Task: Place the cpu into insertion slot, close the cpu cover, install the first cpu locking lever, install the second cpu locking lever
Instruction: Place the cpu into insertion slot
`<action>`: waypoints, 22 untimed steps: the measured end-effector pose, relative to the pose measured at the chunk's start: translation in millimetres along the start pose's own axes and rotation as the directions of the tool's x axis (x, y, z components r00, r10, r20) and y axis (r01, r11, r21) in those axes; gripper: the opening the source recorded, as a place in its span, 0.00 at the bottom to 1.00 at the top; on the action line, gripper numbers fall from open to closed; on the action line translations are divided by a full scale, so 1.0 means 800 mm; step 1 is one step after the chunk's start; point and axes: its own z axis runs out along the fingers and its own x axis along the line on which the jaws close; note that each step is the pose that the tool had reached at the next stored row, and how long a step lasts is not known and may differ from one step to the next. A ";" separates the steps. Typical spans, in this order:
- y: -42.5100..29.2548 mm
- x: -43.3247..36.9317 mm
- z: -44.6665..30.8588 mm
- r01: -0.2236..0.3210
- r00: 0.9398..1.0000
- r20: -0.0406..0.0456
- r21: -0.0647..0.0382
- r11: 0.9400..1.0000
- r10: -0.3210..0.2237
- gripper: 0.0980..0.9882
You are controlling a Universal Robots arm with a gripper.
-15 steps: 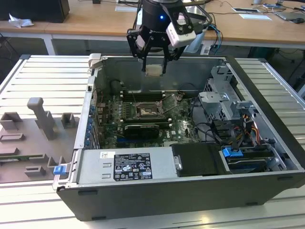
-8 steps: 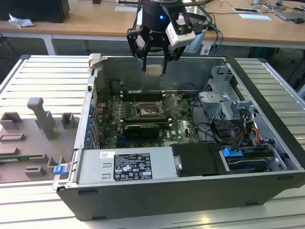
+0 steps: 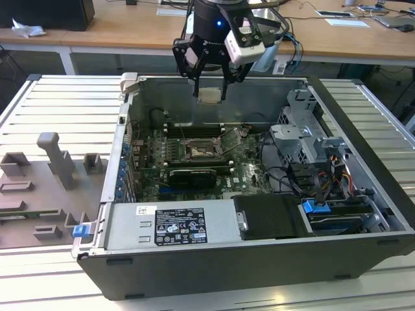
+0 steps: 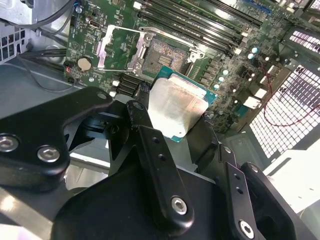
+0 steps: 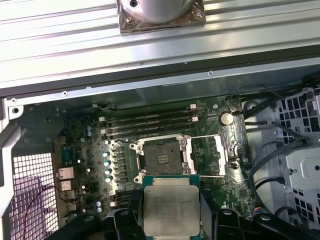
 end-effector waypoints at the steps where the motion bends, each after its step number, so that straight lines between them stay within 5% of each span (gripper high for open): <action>1: 0.0000 0.000 0.0000 -0.003 1.000 0.000 0.000 1.000 0.003 0.50; 22: 0.0000 0.000 0.0000 -0.055 0.998 0.005 -0.001 0.998 0.055 0.50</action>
